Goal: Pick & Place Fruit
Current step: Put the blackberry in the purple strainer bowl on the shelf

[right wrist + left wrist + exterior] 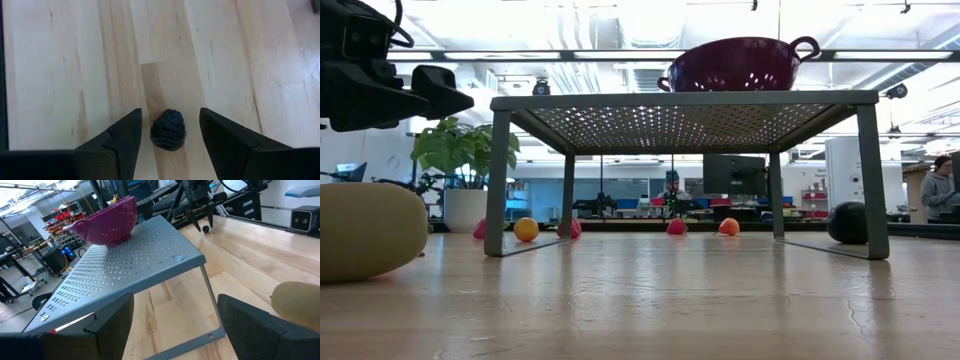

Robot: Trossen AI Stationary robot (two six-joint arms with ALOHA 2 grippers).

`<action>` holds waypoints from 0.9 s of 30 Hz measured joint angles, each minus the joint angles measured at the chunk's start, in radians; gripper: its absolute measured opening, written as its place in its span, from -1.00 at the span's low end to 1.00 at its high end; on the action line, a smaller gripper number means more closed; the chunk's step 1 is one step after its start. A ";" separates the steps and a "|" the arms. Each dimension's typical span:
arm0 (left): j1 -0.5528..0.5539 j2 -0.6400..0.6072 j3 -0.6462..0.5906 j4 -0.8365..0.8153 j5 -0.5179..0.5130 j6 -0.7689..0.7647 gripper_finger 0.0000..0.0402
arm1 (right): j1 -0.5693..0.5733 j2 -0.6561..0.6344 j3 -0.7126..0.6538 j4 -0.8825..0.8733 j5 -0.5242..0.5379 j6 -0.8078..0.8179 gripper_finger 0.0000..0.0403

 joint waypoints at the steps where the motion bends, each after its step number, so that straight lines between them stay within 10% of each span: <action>1: 0.000 0.000 0.000 0.000 0.000 0.000 0.45 | 0.000 0.000 0.000 -0.001 -0.001 0.006 -0.06; 27: 0.000 0.000 0.000 -0.001 0.000 0.000 0.45 | -0.002 0.002 -0.020 0.001 -0.030 0.012 -0.49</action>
